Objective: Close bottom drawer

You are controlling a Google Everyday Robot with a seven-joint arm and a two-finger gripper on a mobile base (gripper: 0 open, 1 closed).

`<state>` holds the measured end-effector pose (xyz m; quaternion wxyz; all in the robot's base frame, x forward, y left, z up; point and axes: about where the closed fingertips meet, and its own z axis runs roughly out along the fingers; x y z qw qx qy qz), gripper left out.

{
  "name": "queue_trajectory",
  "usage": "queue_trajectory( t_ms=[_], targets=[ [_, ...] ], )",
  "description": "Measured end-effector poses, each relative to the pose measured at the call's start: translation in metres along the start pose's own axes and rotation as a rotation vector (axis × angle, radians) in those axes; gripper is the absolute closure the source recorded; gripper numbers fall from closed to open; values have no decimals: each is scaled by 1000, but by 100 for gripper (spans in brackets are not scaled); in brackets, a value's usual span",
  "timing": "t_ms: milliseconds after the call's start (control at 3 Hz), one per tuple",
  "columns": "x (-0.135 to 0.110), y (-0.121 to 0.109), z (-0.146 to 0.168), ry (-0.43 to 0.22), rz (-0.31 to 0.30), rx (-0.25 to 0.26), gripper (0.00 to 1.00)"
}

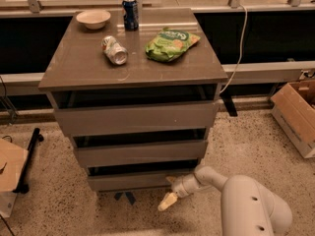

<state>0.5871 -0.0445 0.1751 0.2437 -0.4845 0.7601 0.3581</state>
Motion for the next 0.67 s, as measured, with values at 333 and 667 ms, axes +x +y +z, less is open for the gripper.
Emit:
queue_trajectory(
  t_ms=[333,667],
  targets=[
    [-15,-12,-6,-33,-43,29,0],
    [-15,-12,-6,-33,-43,29,0]
  ],
)
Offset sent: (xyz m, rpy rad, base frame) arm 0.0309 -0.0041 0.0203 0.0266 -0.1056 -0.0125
